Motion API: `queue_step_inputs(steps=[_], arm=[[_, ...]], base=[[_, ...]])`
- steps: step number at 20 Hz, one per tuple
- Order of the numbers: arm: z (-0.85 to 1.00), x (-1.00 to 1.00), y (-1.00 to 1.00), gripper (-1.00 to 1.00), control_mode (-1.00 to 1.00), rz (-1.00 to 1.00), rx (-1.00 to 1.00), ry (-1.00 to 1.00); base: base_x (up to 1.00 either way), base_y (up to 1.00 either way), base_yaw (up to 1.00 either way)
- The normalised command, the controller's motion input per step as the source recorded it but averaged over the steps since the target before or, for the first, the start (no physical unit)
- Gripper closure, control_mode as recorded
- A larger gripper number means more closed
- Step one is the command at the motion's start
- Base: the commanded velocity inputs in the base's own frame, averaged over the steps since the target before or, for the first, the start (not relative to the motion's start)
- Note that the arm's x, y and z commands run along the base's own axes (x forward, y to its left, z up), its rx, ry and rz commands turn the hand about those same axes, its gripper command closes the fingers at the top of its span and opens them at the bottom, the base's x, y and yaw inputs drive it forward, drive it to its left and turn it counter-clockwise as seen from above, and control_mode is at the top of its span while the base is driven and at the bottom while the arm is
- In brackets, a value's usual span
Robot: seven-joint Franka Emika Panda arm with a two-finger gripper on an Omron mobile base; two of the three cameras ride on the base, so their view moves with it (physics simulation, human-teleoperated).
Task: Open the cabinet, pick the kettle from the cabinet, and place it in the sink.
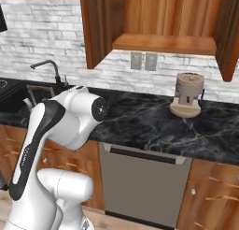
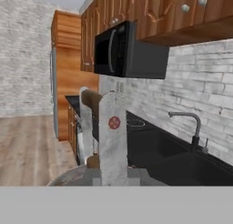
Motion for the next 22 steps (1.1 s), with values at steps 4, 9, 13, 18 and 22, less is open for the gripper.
queue_step_inputs(steps=[4,9,13,18,22], arm=[[0.00,0.00,0.00,1.00,1.00,0.00,0.00,0.00],[0.00,0.00,0.00,1.00,1.00,0.00,0.00,0.00],[0.00,0.00,0.00,1.00,1.00,0.00,0.00,0.00],[0.00,0.00,0.00,1.00,1.00,0.00,0.00,0.00],[0.00,0.00,0.00,1.00,1.00,0.00,0.00,0.00]], base=[[-0.06,0.65,0.00],[-0.01,0.64,-0.02],[0.00,0.64,-0.05],[0.07,0.65,-0.05],[0.16,0.65,-0.08]])
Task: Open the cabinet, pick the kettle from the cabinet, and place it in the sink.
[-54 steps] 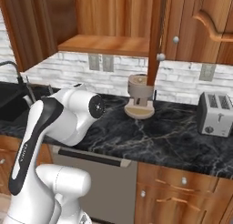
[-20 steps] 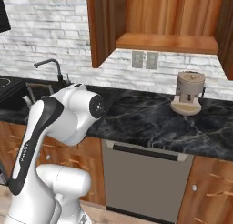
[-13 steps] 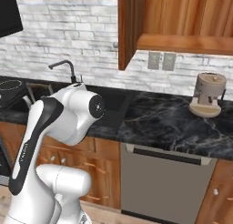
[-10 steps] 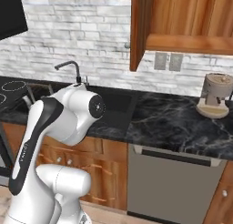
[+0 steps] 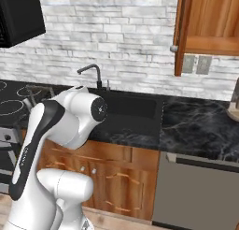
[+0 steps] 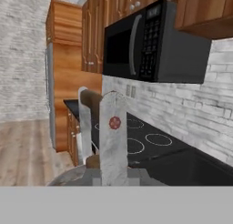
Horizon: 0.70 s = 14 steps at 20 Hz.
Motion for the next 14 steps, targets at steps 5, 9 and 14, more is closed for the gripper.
queue_step_inputs(steps=[5,9,14], arm=[[0.00,0.00,0.00,1.00,1.00,0.00,0.00,0.00],[0.00,0.00,0.00,1.00,1.00,0.00,0.00,0.00],[0.00,0.00,0.00,1.00,1.00,0.00,0.00,0.00]], base=[[0.23,0.58,-0.06],[0.26,0.52,0.00],[0.21,0.57,0.00]])
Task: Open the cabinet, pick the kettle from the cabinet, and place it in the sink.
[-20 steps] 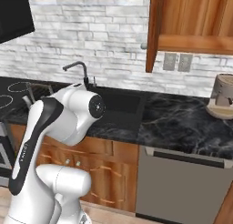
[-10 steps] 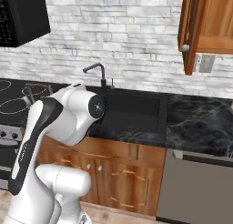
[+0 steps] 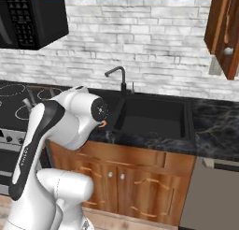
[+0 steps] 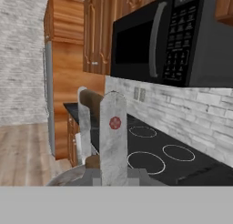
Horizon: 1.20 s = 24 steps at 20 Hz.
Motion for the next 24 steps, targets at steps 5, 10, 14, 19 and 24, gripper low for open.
queue_step_inputs(steps=[5,10,14,19,24], arm=[[0.00,0.00,0.00,1.00,1.00,0.00,0.00,0.00],[0.00,0.00,0.00,1.00,1.00,0.00,0.00,0.00],[0.00,0.00,0.00,1.00,1.00,0.00,0.00,0.00],[0.00,0.00,0.00,1.00,1.00,0.00,0.00,0.00],[0.00,0.00,0.00,1.00,1.00,0.00,0.00,0.00]], base=[[0.31,0.50,0.00],[0.41,0.46,0.00],[0.45,0.43,0.00],[0.44,0.31,0.00],[0.36,0.21,0.00]])
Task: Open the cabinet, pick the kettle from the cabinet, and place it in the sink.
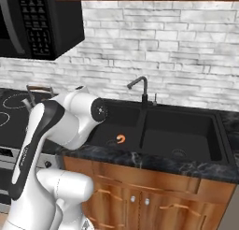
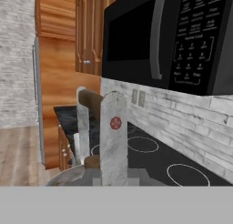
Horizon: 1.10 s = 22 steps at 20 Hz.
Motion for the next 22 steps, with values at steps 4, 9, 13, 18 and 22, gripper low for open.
queue_step_inputs(steps=[4,9,13,18,22], arm=[[0.00,0.00,0.00,1.00,1.00,0.00,0.00,0.00],[0.00,0.00,0.00,1.00,1.00,0.00,0.00,0.00],[0.00,0.00,0.00,1.00,1.00,0.00,0.00,0.00],[0.00,0.00,0.00,1.00,1.00,0.00,0.00,0.00],[0.00,0.00,0.00,1.00,1.00,0.00,0.00,0.00]], base=[[0.36,0.23,0.00],[0.29,0.25,0.00],[0.23,0.22,0.00],[0.01,0.02,0.01],[0.00,0.00,0.00]])
